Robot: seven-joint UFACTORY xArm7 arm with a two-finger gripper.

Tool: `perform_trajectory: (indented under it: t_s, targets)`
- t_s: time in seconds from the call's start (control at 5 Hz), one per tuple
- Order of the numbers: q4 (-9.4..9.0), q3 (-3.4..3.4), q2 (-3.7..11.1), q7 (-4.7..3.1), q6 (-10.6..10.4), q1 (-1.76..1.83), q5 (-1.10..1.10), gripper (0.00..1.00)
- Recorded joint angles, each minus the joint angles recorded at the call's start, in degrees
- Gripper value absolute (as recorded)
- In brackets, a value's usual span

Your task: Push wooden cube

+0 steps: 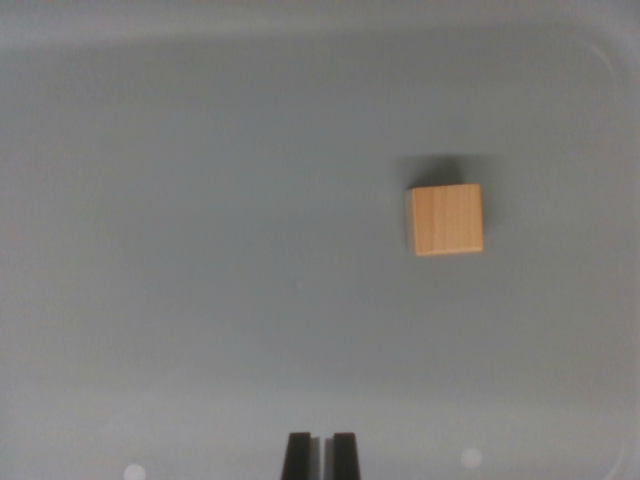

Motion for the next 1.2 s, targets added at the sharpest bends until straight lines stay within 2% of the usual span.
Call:
perform_trajectory:
  t_s: [0.2, 0.4, 0.6, 0.8, 1.0, 1.2]
  targets:
    - [-1.44, -0.27, 0.49, -0.63, -2.1, -0.18, 0.0, 0.0]
    - [-1.44, -0.27, 0.49, -0.63, -2.1, -0.18, 0.0, 0.0]
    - [-2.94, -0.55, 1.0, -1.28, -4.2, -0.36, 0.0, 0.0]
    - [-2.94, -0.55, 1.0, -1.28, -4.2, -0.36, 0.0, 0.0]
    - [-4.59, -0.86, 1.56, -1.99, -6.5, -0.57, 0.01, 0.0]
    - [-4.59, -0.86, 1.56, -1.99, -6.5, -0.57, 0.01, 0.0]
